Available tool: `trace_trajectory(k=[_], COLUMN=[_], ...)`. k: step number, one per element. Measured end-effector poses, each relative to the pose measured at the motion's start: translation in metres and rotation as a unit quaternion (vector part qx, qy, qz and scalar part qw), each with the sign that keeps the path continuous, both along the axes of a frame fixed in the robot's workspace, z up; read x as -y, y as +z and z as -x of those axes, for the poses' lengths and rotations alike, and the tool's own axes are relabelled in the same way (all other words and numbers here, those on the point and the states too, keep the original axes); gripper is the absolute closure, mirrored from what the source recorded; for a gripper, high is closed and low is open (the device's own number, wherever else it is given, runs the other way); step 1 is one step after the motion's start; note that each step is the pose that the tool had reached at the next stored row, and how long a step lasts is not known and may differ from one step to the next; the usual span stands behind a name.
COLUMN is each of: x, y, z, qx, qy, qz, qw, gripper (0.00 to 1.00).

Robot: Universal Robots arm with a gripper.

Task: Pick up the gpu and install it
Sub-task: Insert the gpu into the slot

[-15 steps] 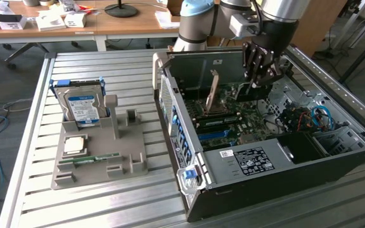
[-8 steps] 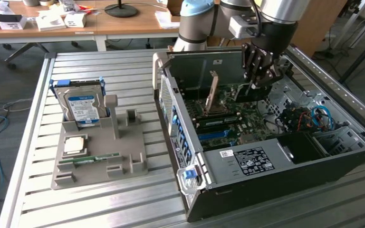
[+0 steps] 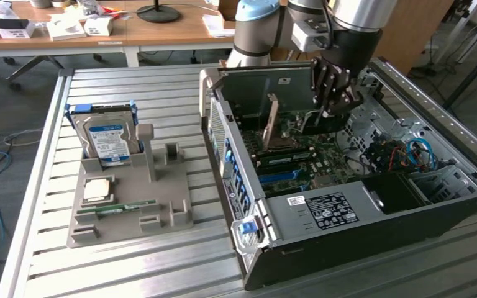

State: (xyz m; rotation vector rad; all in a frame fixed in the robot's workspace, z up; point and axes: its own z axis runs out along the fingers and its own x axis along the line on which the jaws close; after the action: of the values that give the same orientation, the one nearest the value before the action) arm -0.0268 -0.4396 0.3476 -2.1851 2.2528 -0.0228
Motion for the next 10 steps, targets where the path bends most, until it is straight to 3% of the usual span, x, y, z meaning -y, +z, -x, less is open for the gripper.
trace_trajectory(k=[7,10], x=[0.0,0.0], y=[-0.0111,-0.0115], z=[0.001,0.001], qx=[0.0,0.0], qy=[0.0,0.0], qz=[0.0,0.0001], qw=[1.0,1.0], gripper=[0.74,0.74])
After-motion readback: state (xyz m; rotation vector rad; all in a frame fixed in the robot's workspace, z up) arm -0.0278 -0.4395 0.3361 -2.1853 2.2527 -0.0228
